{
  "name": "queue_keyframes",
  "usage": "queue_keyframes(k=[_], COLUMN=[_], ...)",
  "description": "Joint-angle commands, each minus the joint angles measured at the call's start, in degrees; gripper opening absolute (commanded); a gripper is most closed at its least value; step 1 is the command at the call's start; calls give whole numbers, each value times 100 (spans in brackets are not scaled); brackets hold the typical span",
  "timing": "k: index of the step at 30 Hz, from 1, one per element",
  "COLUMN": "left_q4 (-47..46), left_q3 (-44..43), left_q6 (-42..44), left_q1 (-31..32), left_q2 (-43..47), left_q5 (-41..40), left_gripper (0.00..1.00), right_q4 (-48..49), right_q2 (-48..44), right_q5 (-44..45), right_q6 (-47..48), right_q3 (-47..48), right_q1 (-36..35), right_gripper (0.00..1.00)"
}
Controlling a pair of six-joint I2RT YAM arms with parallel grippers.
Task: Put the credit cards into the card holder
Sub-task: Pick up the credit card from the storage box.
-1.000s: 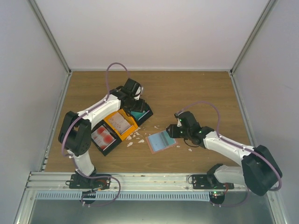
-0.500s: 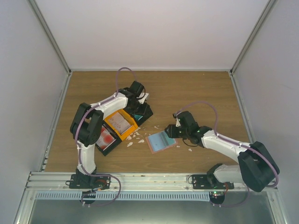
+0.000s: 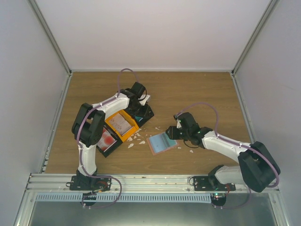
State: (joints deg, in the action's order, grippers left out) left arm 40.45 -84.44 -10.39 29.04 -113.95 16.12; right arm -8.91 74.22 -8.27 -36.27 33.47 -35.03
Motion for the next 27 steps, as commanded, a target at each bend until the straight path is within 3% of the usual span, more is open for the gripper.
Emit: queue_keyframes(k=[1,27], left_q4=[90,111], left_q3=[-184,-178], left_q6=[54,-68], left_q1=[14,15], left_q2=[45,334], left_q5=[106,328], left_gripper=[41,31], right_q4=[144,65], right_q2=[32,44], right_q5=[-43,-33], right_q6=[15,-12], right_q3=[-12,-25], right_q1=[29,35], right_gripper=[42,41])
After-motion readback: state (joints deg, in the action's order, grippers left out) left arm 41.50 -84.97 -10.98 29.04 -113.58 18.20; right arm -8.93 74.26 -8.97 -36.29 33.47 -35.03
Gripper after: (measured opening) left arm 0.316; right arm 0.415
